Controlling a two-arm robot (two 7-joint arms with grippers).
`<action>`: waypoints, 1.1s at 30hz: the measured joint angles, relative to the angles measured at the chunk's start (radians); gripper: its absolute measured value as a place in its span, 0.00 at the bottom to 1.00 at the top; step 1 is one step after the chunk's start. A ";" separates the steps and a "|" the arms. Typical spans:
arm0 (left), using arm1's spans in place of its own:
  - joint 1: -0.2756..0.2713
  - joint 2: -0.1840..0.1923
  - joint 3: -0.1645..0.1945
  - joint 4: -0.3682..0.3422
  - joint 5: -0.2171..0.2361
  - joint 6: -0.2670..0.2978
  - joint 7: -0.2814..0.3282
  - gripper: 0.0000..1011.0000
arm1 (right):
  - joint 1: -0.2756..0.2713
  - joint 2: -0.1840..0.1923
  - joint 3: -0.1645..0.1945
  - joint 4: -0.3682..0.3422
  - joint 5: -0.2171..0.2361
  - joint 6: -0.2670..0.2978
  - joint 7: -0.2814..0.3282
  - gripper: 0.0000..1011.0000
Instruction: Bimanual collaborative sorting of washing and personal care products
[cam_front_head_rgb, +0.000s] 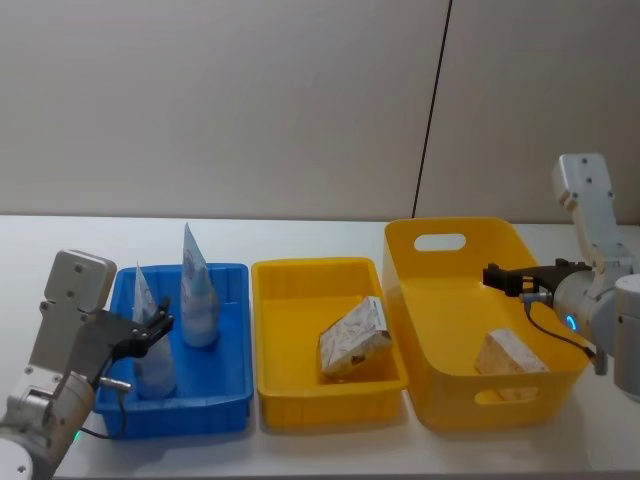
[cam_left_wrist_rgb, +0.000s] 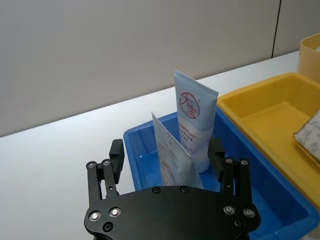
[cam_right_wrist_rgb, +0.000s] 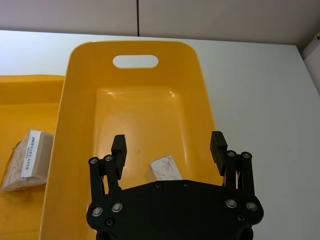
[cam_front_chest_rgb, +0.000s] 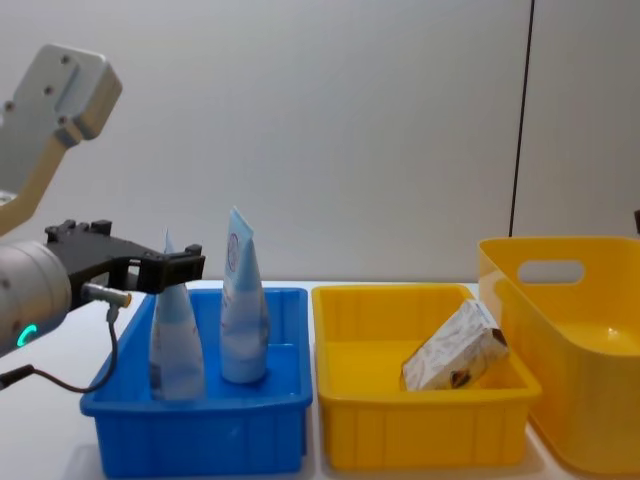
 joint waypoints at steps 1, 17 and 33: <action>-0.002 -0.002 -0.001 0.004 0.000 0.003 0.000 0.99 | 0.000 0.000 0.000 0.000 0.000 0.000 0.000 0.99; -0.039 -0.048 -0.002 0.099 -0.005 0.011 -0.014 0.99 | 0.000 0.000 0.000 0.000 0.000 0.000 0.000 0.99; -0.067 -0.098 0.007 0.188 0.027 -0.020 0.008 0.99 | 0.000 0.000 0.000 0.000 0.000 0.000 0.000 0.99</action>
